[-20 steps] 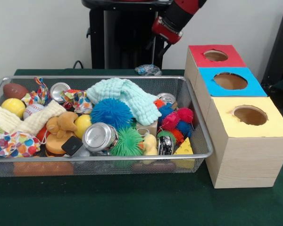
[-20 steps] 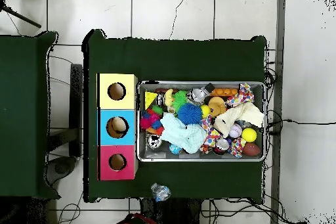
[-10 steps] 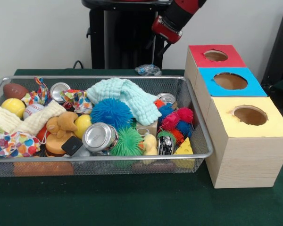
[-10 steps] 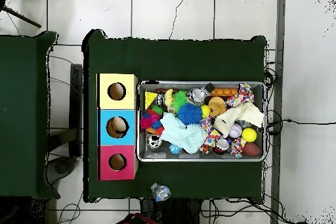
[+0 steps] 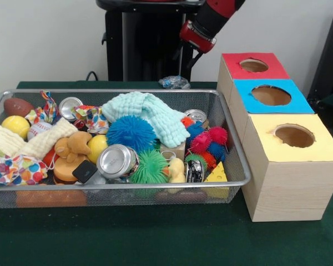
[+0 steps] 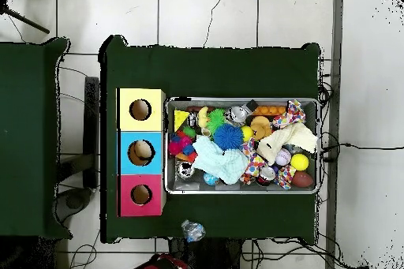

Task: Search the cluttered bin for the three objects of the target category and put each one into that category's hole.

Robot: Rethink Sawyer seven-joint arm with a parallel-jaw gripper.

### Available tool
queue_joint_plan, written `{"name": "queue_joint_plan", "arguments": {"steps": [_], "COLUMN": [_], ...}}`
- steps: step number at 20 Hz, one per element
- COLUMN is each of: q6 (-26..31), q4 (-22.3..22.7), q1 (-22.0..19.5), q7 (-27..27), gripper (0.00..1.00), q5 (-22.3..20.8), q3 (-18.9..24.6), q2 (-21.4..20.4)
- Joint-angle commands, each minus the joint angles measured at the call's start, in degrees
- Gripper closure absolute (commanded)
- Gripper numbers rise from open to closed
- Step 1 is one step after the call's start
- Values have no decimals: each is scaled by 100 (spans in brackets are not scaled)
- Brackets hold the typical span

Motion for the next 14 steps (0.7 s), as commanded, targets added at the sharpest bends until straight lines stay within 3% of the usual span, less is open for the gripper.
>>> {"name": "queue_joint_plan", "arguments": {"steps": [1, 14], "q6": [439, 769], "q4": [-1285, -1531], "q1": [-68, -16], "q7": [404, 303], "gripper": [0, 0], "q5": [87, 46], "q3": [173, 59], "q2": [301, 281]}}
